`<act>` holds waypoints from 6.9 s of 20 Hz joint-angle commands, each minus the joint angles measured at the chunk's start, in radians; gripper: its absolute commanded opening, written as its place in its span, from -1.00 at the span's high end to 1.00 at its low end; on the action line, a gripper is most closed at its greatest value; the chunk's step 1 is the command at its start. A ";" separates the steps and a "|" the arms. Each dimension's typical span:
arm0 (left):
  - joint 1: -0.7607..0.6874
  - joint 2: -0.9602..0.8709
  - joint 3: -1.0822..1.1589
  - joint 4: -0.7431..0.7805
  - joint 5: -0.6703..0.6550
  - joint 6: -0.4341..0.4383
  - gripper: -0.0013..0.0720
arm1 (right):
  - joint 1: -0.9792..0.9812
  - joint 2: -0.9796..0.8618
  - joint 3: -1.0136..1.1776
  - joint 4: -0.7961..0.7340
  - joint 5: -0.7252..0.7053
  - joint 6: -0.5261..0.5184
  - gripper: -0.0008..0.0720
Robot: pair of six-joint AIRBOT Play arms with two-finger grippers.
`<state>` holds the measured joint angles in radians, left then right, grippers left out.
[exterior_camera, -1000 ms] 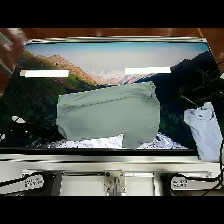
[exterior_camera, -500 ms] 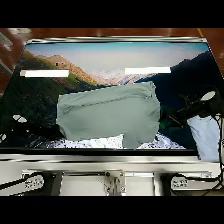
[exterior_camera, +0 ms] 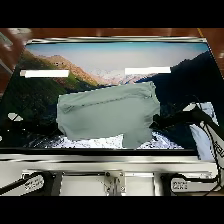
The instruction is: Fold the shirts.
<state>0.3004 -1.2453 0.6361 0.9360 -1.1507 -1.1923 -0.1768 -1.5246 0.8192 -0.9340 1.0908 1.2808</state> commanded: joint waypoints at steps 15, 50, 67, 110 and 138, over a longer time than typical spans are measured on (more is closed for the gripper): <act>0.000 0.535 1.210 0.043 0.090 -0.016 0.87 | 0.099 0.801 0.845 -0.086 -0.249 -0.104 0.81; -0.147 -0.547 1.038 0.186 0.352 -0.102 0.87 | 0.261 -0.381 0.887 -0.367 -0.614 0.234 0.80; -0.159 -0.694 1.062 0.247 -0.128 -0.107 0.87 | 0.267 -0.390 0.809 -0.484 0.156 0.366 0.80; 0.088 -0.304 0.198 0.068 -0.066 0.013 0.87 | -0.078 0.238 -0.077 -0.247 0.237 0.151 -0.76; 0.000 -0.309 0.741 -0.003 -0.019 -0.033 0.87 | 0.121 0.142 0.346 0.061 -0.181 0.272 0.80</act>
<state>0.3435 -1.5082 1.2514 0.9497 -1.2381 -1.1938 -0.0566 -1.2980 1.0405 -0.9184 0.9894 1.5372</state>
